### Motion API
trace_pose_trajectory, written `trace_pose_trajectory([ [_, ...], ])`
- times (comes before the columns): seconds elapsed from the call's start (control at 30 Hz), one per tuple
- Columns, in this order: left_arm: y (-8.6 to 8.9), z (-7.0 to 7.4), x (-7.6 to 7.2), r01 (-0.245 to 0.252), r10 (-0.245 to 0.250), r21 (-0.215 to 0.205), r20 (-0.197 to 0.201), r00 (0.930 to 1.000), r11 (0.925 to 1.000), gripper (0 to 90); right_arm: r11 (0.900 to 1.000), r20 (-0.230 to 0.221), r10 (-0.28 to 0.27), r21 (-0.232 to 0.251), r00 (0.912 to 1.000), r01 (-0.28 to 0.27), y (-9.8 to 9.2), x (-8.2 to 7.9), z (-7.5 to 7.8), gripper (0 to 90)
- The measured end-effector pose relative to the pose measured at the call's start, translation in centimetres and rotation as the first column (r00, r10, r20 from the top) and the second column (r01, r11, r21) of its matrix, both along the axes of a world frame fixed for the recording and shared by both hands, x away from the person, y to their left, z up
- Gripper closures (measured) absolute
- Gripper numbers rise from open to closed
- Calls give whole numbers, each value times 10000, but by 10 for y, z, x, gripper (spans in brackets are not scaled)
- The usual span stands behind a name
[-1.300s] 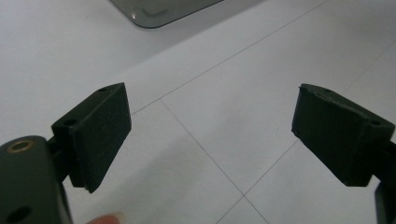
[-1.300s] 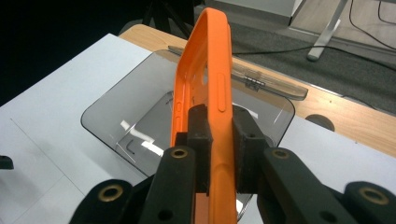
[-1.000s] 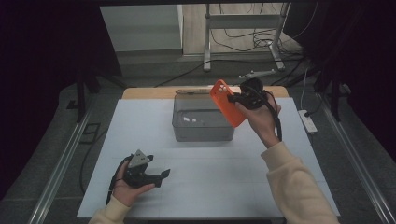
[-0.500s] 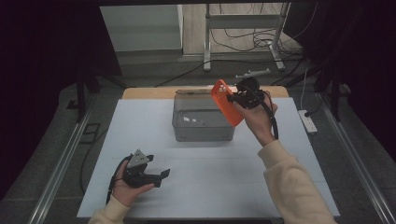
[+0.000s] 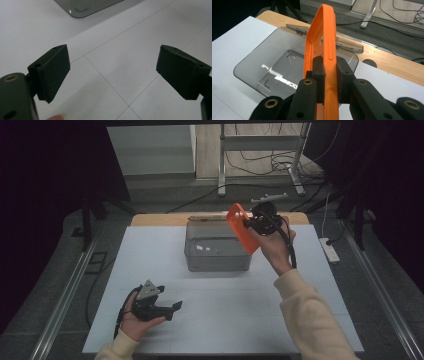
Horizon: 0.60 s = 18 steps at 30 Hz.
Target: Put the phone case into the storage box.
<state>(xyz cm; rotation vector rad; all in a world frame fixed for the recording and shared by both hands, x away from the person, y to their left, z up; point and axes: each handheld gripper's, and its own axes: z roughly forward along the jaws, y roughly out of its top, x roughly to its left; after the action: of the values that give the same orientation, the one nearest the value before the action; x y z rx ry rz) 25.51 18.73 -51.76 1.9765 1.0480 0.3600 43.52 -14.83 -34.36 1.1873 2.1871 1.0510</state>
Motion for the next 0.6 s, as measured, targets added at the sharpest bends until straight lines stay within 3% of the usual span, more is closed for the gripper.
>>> trace_pose_trajectory([
  [0.6,1,1,0,-22,22,-16,38,10000,10000,120,9993,-228,-364,121,9991,367,4,8,-5,795],
])
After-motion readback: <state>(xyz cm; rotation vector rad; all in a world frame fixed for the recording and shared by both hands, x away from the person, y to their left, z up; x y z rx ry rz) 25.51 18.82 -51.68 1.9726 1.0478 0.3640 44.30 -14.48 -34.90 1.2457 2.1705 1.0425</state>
